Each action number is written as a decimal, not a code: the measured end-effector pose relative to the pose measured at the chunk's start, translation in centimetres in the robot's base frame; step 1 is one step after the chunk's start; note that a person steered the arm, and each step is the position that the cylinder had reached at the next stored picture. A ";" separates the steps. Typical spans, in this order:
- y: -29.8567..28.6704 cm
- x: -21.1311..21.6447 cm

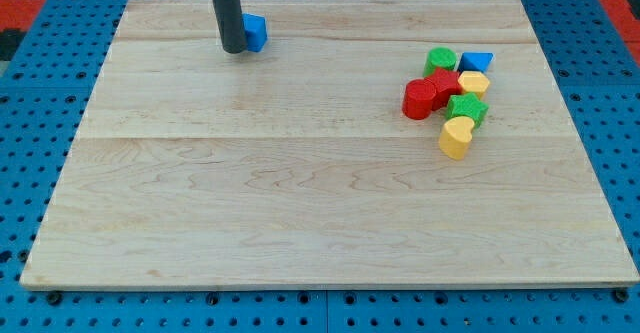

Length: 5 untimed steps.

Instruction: Place the cube to the top center

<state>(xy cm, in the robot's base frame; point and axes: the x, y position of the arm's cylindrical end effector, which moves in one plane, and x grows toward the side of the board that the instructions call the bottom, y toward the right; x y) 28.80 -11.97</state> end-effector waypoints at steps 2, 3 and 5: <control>-2.2 -1.6; 1.0 -2.6; 8.9 -3.8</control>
<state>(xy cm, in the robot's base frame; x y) 25.04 -3.07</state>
